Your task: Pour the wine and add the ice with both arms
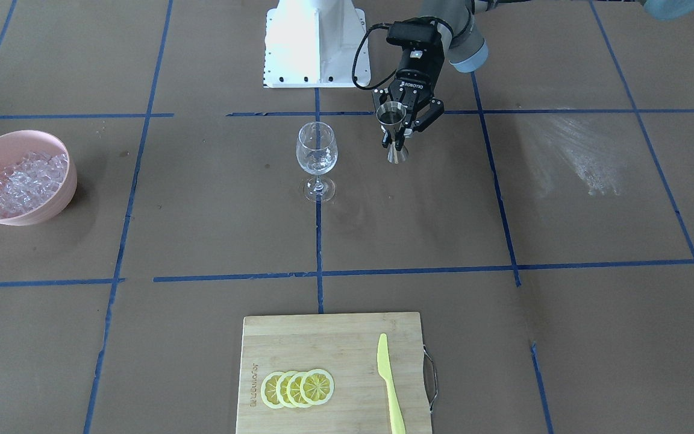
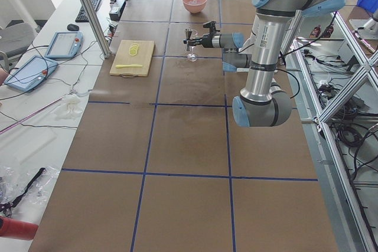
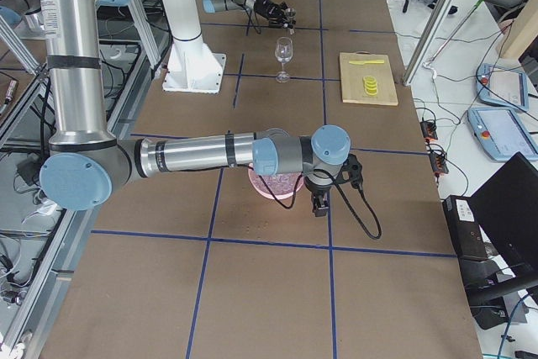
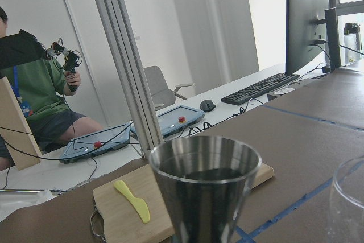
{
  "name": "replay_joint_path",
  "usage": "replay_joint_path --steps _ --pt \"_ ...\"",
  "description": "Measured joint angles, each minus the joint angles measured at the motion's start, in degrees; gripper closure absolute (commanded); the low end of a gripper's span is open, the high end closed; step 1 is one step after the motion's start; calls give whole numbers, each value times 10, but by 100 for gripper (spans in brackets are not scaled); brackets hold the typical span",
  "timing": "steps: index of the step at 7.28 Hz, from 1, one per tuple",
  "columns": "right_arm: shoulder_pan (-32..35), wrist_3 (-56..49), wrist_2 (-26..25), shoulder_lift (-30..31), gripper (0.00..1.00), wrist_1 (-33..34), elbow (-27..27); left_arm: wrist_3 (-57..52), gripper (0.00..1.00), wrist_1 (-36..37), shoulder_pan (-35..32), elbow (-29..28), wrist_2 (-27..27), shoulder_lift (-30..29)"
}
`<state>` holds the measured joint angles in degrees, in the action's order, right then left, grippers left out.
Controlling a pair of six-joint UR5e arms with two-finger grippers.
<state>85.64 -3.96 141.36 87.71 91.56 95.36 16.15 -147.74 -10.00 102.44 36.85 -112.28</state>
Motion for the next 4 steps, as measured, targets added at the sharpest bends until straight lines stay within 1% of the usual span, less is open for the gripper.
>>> replay_joint_path --steps 1,2,4 --pt "0 0 0 0 0 0 0 -16 100 44 -3 11 15 -11" --pt "0 0 0 0 0 0 0 -31 100 81 -8 27 48 -16" --pt "0 0 0 1 0 0 0 -54 100 160 -28 62 142 -19"
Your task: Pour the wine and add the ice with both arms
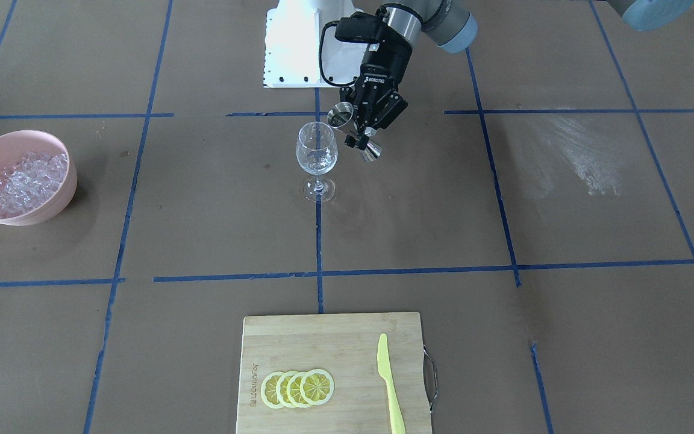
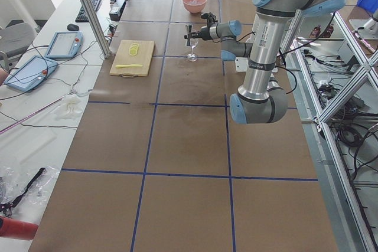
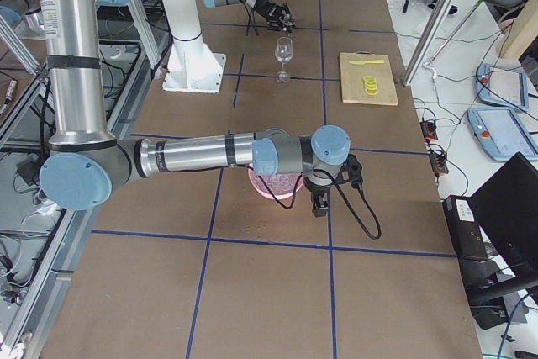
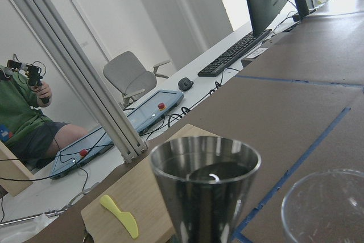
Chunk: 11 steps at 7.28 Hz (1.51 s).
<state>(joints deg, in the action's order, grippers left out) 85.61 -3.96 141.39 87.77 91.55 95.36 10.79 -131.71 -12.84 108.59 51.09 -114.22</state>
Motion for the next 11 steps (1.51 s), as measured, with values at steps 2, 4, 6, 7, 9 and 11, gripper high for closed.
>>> replay_joint_path --steps 2,4,6,7,9,11 --pt "0 0 1 0 0 0 0 -33 100 54 -12 23 62 -1" --pt "0 1 1 0 0 -1 1 -86 100 109 -34 44 108 -4" --pt "0 1 2 0 0 -1 1 -139 100 189 -48 56 135 -27" --pt "0 1 2 0 0 -1 1 -158 100 204 -50 57 138 -33" --pt "0 1 2 0 0 -1 4 -211 100 212 -50 58 139 -36" --pt "0 1 2 0 0 -1 10 -244 100 216 -50 57 139 -37"
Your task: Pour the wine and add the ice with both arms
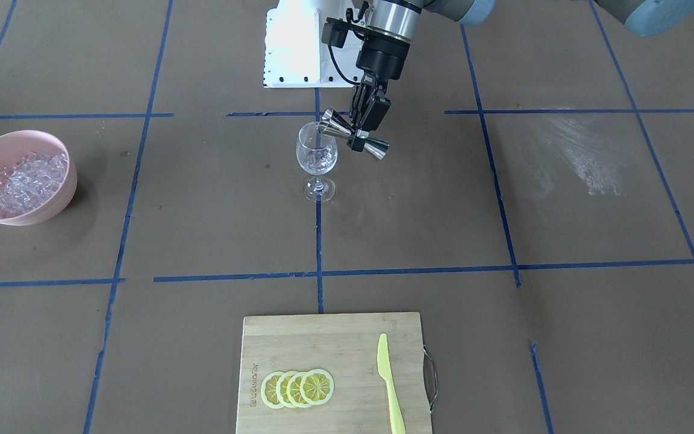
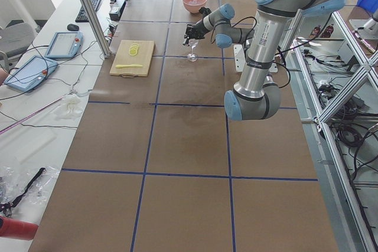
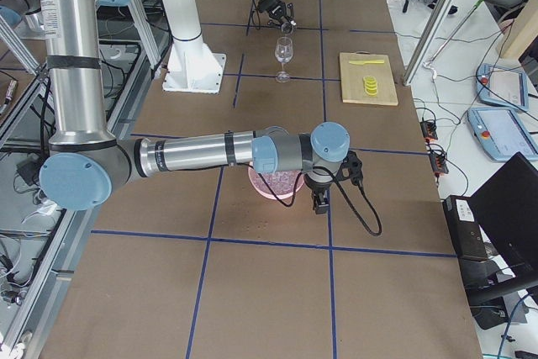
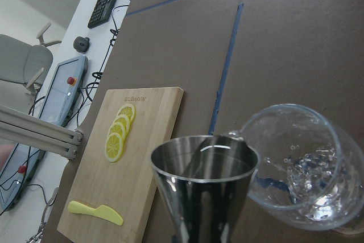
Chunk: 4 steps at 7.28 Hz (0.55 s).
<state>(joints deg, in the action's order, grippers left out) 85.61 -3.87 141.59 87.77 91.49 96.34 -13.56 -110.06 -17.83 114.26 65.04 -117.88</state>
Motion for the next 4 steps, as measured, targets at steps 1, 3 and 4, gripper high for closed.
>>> replay_joint_path --steps 1,3,4 --pt "0 0 0 0 0 0 1 -27 100 11 0 1 0 -3" --pt "0 0 1 0 0 0 5 -88 100 51 -1 3 0 -18" --pt "1 0 1 0 0 0 8 -118 100 68 -3 3 1 -24"
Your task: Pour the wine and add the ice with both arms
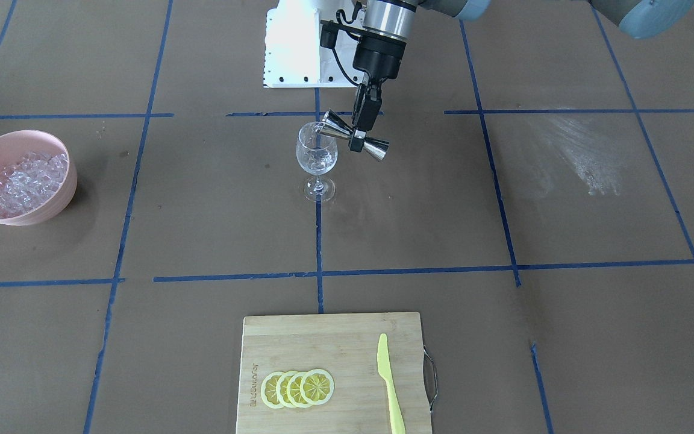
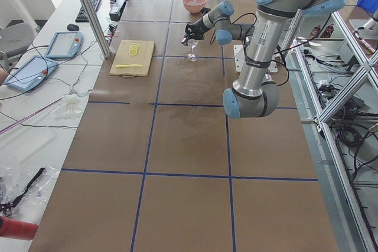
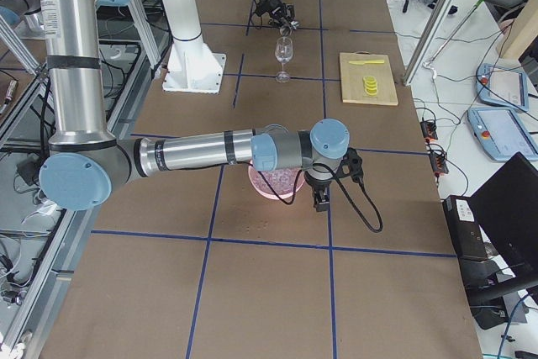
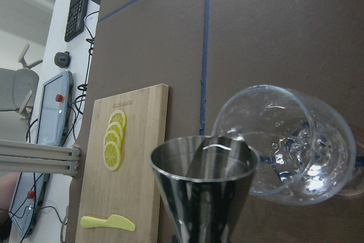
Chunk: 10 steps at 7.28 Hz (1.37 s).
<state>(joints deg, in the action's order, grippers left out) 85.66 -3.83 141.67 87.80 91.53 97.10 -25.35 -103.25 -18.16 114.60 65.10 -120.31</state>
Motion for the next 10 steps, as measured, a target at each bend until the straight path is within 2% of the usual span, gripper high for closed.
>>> replay_joint_path --steps 6,10 --pt "0 0 0 0 0 0 3 -135 100 81 -3 2 1 -34" --pt "0 1 1 4 0 0 5 -130 100 98 -6 5 6 -42"
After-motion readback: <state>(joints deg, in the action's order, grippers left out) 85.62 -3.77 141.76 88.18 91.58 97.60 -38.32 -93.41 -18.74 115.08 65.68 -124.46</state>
